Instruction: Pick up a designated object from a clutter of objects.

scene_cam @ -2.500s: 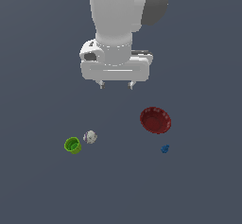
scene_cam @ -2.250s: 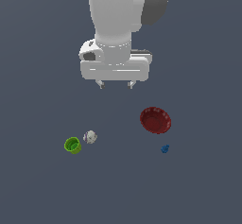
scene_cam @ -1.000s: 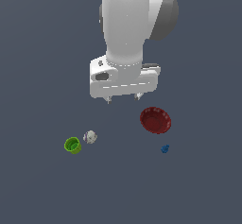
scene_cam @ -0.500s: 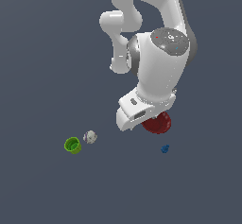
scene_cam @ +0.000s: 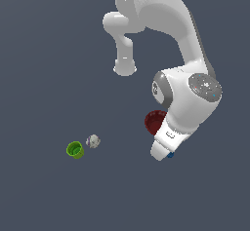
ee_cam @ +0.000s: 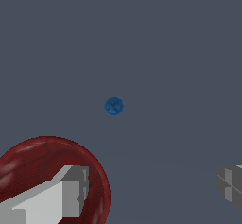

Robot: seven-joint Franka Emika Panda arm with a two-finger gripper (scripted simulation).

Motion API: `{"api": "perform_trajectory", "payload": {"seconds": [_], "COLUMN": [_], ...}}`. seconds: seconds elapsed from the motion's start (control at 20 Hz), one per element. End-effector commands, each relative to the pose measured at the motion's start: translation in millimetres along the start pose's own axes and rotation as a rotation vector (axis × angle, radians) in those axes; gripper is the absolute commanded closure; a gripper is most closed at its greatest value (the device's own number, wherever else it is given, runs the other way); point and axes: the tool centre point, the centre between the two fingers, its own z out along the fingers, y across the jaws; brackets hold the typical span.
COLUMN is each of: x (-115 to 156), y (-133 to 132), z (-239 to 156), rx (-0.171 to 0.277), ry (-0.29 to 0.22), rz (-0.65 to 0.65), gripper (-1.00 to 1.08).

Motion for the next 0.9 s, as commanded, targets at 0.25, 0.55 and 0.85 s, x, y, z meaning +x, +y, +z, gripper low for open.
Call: {"api": "perform_trajectory", "payload": {"seconds": [0.25,0.55,0.85], "x": [31,40,39], "y": [-23,-30,-30], "z": [37,48,54], "rx": [0.009,0.013,0.013], "ry": [0.009,0.013,0.012], "rz": [-0.145,-0.187,-0.184], "gripper": [-0.92,-0.92,-0.92]}}
